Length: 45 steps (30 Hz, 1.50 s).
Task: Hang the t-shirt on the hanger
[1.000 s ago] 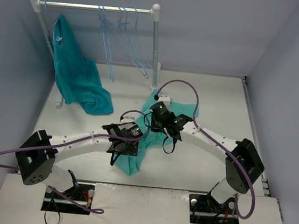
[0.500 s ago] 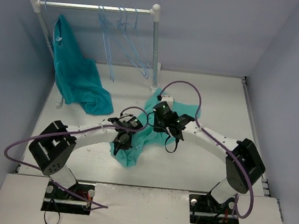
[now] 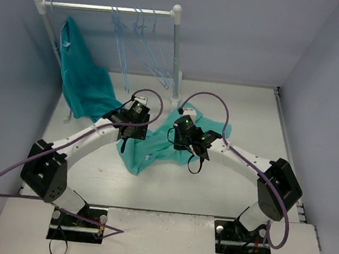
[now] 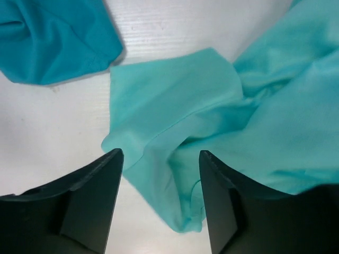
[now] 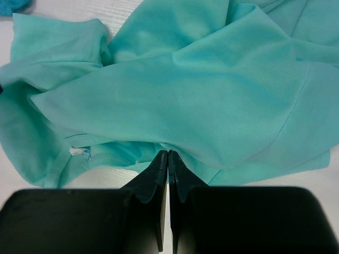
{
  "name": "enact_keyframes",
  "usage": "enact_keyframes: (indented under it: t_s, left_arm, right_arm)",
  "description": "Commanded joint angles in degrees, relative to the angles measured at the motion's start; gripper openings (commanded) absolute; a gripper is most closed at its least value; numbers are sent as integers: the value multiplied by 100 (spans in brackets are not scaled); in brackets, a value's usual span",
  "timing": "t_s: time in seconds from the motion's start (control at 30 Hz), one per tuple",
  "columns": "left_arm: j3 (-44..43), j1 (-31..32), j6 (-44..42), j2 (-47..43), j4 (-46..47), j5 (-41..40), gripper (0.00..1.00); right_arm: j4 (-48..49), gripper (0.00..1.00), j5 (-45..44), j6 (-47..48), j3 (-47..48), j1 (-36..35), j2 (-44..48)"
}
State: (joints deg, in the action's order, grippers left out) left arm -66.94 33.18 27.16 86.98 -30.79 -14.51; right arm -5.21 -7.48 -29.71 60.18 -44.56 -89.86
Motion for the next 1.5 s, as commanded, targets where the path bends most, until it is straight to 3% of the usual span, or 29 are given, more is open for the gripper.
enact_keyframes:
  t_s: [0.0, 0.13, 0.37, 0.9, 1.47]
  left_arm:
    - [489, 478, 242, -1061, -47, -471, 67]
    - [893, 1246, 659, -1148, -32, -780, 67]
    - [982, 1922, 903, 11, -64, -978, 66]
    - [937, 1935, 1908, 617, -671, -1289, 59]
    - [1084, 1912, 2749, 555, -1282, -1545, 54]
  right_arm:
    - [281, 0, 51, 2, 12, 36, 127]
    - [292, 0, 78, 12, -13, 52, 118]
    - [309, 0, 150, -16, -118, 113, 246]
    - [345, 0, 133, -96, -309, 152, 458]
    - [380, 0, 248, -105, -269, 326, 578]
